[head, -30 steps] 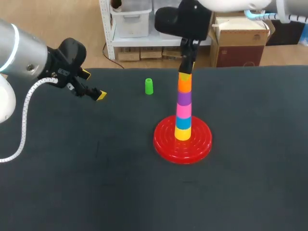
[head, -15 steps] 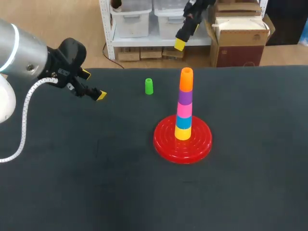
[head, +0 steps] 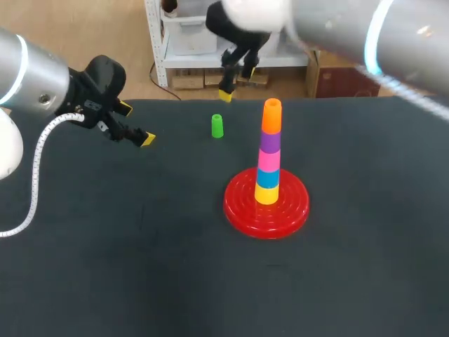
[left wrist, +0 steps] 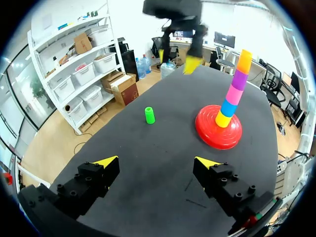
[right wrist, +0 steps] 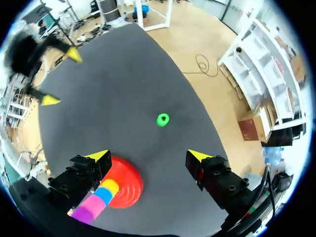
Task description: Pick up and stack the cylinders on the red base in this order: pink,purple,orange,green
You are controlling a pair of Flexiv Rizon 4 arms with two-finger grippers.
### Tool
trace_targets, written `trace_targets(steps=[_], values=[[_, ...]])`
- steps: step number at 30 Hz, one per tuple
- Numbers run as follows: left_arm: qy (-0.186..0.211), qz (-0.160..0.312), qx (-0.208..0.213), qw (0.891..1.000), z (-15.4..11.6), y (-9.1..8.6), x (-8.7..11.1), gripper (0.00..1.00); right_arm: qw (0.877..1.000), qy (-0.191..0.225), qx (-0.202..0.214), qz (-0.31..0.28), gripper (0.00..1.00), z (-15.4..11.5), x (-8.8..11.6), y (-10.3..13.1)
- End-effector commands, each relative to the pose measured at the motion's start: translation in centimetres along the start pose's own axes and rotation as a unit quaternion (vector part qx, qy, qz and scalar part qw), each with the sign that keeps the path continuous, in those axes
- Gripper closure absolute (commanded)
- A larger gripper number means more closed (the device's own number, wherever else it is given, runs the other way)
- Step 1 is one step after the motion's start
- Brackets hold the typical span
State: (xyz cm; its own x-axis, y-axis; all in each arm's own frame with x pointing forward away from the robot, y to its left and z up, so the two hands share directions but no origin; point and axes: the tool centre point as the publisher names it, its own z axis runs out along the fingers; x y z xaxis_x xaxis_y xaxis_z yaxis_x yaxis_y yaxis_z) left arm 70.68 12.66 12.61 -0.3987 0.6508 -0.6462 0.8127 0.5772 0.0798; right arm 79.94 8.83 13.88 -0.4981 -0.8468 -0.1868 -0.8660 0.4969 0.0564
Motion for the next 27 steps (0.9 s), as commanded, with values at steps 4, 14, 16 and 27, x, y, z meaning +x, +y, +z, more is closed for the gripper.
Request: trace_targets(steps=[4,14,16,27], values=[[0.0,0.0,0.0,1.0,0.0,0.0,0.0,0.0,0.997,0.067,0.007,0.024,0.0,5.5,-3.2,-2.6],[0.0,0.0,0.0,1.0,0.0,0.0,0.0,0.0,0.995,0.095,0.004,0.042,0.0,8.5,-3.6,-2.9],[0.0,0.0,0.0,1.0,0.0,0.0,0.0,0.0,0.994,0.098,0.009,0.043,0.0,8.9,-3.7,-2.8],[0.0,0.0,0.0,1.0,0.0,0.0,0.0,0.0,0.992,0.117,0.025,0.041,0.0,11.3,-5.4,-3.0]])
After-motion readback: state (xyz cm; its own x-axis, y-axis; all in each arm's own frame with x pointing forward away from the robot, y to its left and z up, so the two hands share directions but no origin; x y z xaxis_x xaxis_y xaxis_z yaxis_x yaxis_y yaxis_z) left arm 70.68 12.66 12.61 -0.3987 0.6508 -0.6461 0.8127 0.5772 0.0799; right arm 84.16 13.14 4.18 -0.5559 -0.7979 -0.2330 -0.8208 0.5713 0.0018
